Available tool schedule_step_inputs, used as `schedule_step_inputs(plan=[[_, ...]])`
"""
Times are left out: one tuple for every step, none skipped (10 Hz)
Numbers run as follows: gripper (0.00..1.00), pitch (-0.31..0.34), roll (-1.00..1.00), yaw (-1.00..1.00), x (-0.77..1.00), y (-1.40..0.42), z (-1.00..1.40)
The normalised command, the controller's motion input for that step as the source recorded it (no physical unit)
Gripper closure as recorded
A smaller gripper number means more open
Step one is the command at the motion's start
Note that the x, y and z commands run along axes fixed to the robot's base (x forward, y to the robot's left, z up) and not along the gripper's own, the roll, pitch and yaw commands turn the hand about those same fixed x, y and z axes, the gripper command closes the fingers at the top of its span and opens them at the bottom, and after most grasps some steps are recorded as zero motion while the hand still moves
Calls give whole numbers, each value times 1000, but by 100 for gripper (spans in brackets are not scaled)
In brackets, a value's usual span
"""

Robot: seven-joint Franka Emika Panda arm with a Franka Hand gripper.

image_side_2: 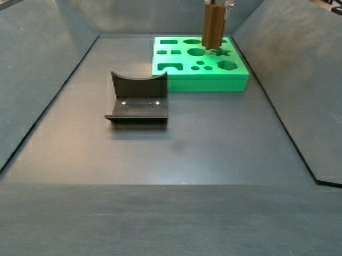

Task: Insert the star object.

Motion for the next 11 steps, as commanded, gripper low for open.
schedule_step_inputs(plan=[[100, -19, -41, 0, -403, -51, -143], [100, -44, -59, 0, -437, 0, -3], [100, -63, -93, 0, -306, 0, 0], [100, -41, -101, 0, -180, 0, 0], [100, -17, -177, -49, 0, -11, -40], [100, 0, -103, -160, 183, 0, -171], [100, 37, -63, -111, 217, 17, -197], [100, 27, -44, -46, 180, 3, -234], [100, 0, -61, -6, 51, 0, -257], [100, 0, -110, 0, 0, 0, -346], [100, 0, -90, 0, 9, 0, -469]])
